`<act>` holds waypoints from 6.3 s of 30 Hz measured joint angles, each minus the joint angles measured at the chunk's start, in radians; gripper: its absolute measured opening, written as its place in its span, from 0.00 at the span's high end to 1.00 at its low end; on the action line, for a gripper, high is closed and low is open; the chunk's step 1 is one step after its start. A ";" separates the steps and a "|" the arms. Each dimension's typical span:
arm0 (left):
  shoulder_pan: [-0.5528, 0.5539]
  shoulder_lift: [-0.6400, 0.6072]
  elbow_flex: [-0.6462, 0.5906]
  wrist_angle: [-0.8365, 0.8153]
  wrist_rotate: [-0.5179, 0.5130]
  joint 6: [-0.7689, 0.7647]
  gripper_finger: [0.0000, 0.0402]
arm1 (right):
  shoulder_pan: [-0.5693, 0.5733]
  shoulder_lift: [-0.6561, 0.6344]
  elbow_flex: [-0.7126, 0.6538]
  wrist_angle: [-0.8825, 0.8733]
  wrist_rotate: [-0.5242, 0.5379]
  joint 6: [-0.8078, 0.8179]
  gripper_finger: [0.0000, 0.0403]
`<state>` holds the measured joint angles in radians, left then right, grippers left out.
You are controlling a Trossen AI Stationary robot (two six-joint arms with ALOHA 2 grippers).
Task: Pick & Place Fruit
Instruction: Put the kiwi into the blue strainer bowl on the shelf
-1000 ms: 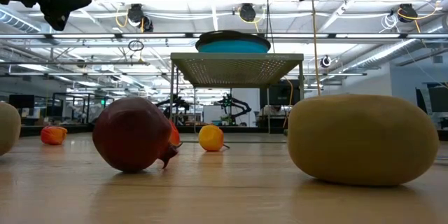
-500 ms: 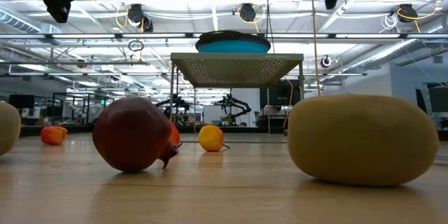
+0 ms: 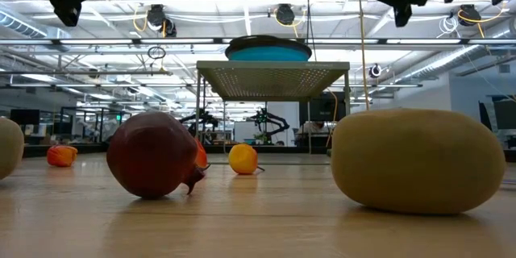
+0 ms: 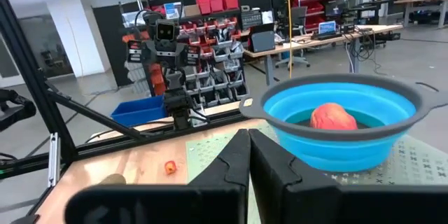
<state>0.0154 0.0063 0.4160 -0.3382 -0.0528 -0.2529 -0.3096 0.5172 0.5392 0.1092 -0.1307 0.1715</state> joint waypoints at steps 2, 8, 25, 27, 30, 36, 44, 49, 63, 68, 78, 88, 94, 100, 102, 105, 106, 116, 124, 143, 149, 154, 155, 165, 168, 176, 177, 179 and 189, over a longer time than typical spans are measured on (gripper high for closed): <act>0.000 0.000 0.000 0.000 0.000 -0.015 0.47 | 0.000 -0.024 -0.018 0.000 0.000 0.000 1.00; 0.000 0.000 0.000 0.000 -0.005 -0.042 0.47 | 0.000 -0.082 -0.071 0.001 0.000 0.000 1.00; 0.000 0.000 0.000 -0.002 -0.027 -0.044 0.47 | -0.007 -0.195 -0.335 0.180 0.003 0.078 1.00; 0.000 0.000 0.000 -0.002 -0.027 -0.044 0.47 | -0.013 -0.201 -0.343 0.171 0.003 0.079 1.00; 0.000 0.000 0.000 -0.002 -0.027 -0.044 0.47 | -0.024 -0.201 -0.343 0.149 0.003 0.079 1.00; 0.000 0.015 0.000 0.000 -0.059 -0.066 0.47 | -0.051 -0.201 -0.343 0.055 0.003 0.083 1.00; 0.000 0.145 0.000 -0.002 -0.088 -0.098 0.47 | -0.059 -0.201 -0.343 -0.019 0.001 0.115 1.00; 0.000 0.250 0.000 -0.001 -0.066 -0.147 0.47 | -0.058 -0.201 -0.343 -0.033 0.003 0.105 1.00; 0.000 0.477 0.000 -0.001 0.098 -0.329 0.47 | -0.058 -0.201 -0.343 -0.058 0.003 0.105 1.00; -0.014 0.532 0.000 -0.001 0.101 -0.389 0.47 | -0.058 -0.201 -0.343 -0.058 0.003 0.105 1.00; -0.117 0.694 0.163 -0.114 0.056 -0.431 0.47 | -0.058 -0.201 -0.342 -0.058 0.004 0.105 1.00; -0.203 0.915 0.462 -0.438 0.043 -0.431 0.47 | -0.058 -0.201 -0.342 -0.075 0.084 0.089 1.00; -0.267 1.012 0.554 -0.510 0.053 -0.490 0.47 | -0.058 -0.201 -0.342 -0.085 0.083 0.075 1.00; -0.346 1.092 0.608 -0.559 0.088 -0.600 0.47 | -0.058 -0.201 -0.342 -0.085 0.083 0.071 1.00; -0.372 1.112 0.615 -0.559 0.100 -0.640 0.47 | -0.058 -0.201 -0.342 -0.085 0.083 0.071 1.00; -0.401 1.144 0.623 -0.558 0.114 -0.722 0.47 | -0.058 -0.201 -0.342 -0.084 0.083 0.071 1.00; -0.411 1.152 0.624 -0.558 0.117 -0.758 0.47 | -0.058 -0.201 -0.342 -0.084 0.083 0.071 1.00; -0.476 1.225 0.624 -0.544 0.192 -1.154 0.47 | -0.058 -0.201 -0.342 -0.084 0.082 0.046 1.00; -0.526 1.271 0.624 -0.518 0.196 -1.405 0.47 | -0.058 -0.201 -0.342 -0.084 0.082 0.022 1.00; -0.643 1.332 0.624 -0.460 0.127 -1.927 0.47 | -0.058 -0.201 -0.342 -0.083 0.078 0.022 1.00; -0.644 1.331 0.624 -0.453 0.125 -2.024 0.47 | -0.058 -0.201 -0.342 -0.083 0.078 0.022 1.00; -0.645 1.331 0.624 -0.453 0.123 -2.045 0.47 | -0.058 -0.201 -0.342 -0.083 0.078 0.022 1.00; -0.645 1.331 0.624 -0.453 0.123 -2.054 0.47 | -0.058 -0.201 -0.342 -0.083 0.078 0.022 1.00; -0.645 1.331 0.624 -0.454 0.120 -2.139 0.47 | -0.058 -0.201 -0.342 -0.083 0.078 0.022 1.00; -0.645 1.331 0.624 -0.455 0.099 -2.136 0.47 | -0.058 -0.201 -0.342 -0.083 0.078 0.022 1.00; -0.645 1.331 0.624 -0.455 0.043 -2.139 0.47 | -0.058 -0.201 -0.342 -0.083 0.078 0.022 1.00; -0.645 1.331 0.624 -0.455 0.043 -2.138 0.47 | -0.058 -0.201 -0.342 -0.083 0.078 0.022 1.00; -0.645 1.336 0.624 -0.455 0.044 -2.139 0.47 | -0.058 -0.201 -0.342 -0.083 0.078 0.022 1.00; -0.645 1.412 0.623 -0.403 0.053 -2.081 0.41 | -0.058 -0.201 -0.342 -0.075 0.078 0.022 1.00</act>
<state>-0.6300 1.4179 1.0393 -0.7411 -0.0002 -2.3339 -0.3676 0.3161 0.1974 0.0345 -0.0528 0.1932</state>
